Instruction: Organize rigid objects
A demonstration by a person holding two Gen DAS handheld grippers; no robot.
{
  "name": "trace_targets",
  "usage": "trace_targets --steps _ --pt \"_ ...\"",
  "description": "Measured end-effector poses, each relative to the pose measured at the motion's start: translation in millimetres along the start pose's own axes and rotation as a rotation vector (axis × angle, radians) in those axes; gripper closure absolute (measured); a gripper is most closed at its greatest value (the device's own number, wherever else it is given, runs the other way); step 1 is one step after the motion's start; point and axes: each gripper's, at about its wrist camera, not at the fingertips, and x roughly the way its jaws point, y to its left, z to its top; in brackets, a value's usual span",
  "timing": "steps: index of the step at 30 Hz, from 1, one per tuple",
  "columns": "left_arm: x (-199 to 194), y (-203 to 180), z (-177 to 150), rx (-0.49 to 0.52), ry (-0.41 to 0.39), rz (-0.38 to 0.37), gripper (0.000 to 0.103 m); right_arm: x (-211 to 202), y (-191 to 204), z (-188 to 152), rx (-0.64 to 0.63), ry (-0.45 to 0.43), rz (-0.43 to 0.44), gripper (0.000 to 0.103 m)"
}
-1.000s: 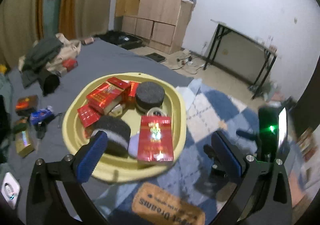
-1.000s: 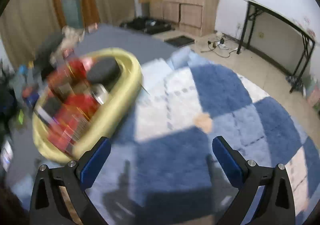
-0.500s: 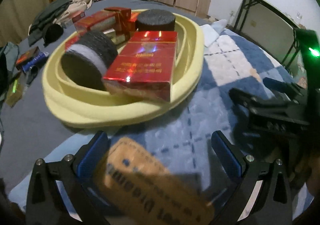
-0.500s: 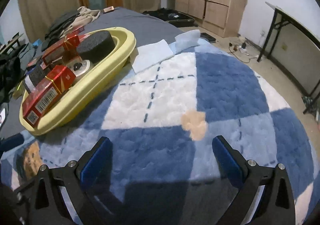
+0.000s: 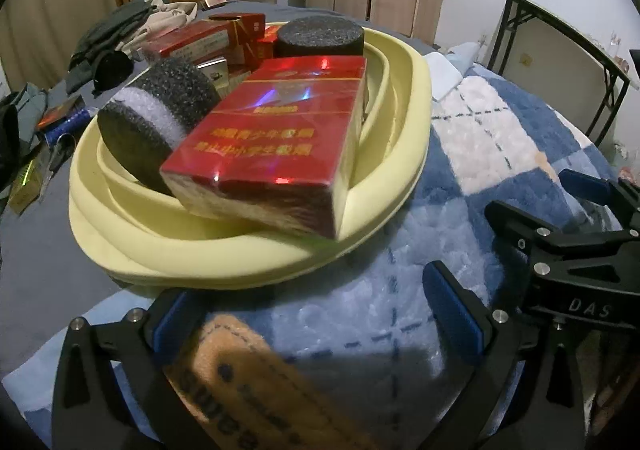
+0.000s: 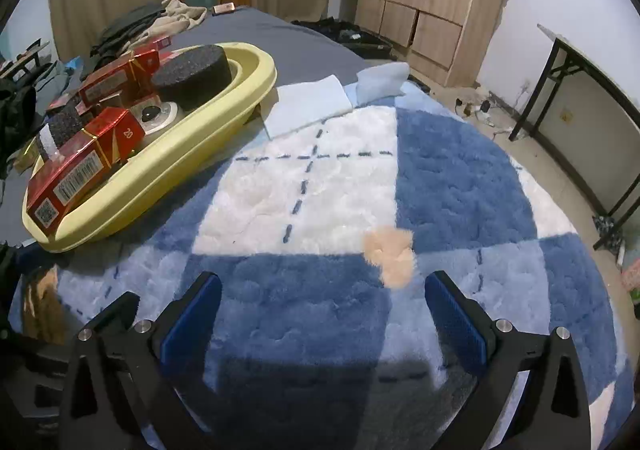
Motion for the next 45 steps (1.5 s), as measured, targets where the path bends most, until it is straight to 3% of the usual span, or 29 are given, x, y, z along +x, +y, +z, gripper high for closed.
trace_targets --steps 16,45 --pt "-1.7 -8.2 -2.0 0.024 -0.011 0.040 0.000 0.3 1.7 -0.1 -0.017 0.004 -0.011 0.000" --pt "-0.9 -2.5 -1.2 0.006 0.000 0.016 0.000 -0.2 1.0 -0.6 -0.017 0.003 -0.007 0.000"
